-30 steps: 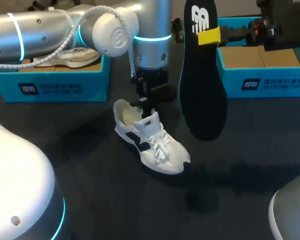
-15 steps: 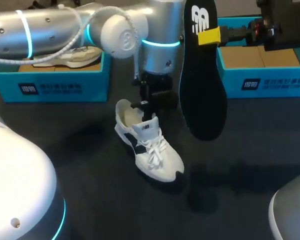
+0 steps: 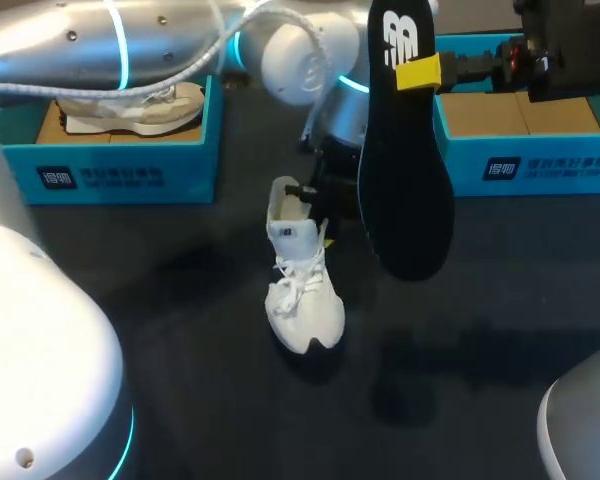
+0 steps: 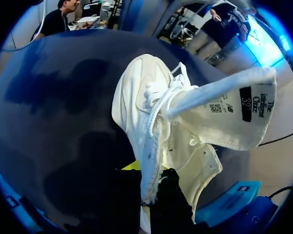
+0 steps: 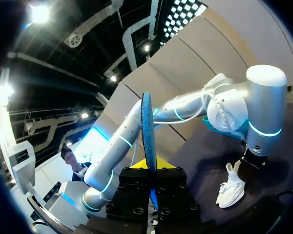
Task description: Take the shoe out of the shoebox, open the shoe tongue, remove and reinsert the insole, then place the shoe into the shoebox
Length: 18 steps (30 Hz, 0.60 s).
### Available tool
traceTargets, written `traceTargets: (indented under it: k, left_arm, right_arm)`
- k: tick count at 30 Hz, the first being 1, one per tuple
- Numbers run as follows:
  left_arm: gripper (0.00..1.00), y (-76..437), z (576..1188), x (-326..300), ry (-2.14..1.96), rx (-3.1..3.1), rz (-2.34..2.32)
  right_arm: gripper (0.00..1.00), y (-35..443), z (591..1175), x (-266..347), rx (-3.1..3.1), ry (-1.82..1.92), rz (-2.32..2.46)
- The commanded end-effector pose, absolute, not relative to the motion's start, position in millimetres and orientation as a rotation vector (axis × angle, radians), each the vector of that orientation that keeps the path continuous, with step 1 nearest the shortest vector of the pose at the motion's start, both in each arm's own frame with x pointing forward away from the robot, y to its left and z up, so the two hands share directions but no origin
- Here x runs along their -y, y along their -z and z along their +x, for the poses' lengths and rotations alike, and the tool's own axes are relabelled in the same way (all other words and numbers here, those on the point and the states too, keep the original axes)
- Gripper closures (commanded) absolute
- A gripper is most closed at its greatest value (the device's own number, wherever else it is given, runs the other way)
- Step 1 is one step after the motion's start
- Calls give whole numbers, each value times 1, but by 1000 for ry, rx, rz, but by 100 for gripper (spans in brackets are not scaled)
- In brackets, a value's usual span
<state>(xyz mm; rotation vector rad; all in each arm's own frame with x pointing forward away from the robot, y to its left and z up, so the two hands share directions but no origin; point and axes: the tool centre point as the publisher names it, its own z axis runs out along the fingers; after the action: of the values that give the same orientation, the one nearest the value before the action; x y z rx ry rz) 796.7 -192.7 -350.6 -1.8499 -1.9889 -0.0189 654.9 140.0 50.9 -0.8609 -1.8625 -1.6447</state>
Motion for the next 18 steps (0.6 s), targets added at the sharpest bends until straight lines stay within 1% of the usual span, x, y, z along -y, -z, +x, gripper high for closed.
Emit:
traceTargets:
  k: [1,18]
  left_arm:
    - [100,355,797,202,101,1916,-1840]
    - [100,386,786,216,215,1984,-1846]
  right_arm:
    - [100,-51,658,-143,1865,1639,-861]
    - [100,-51,658,-143,1865,1639,-861]
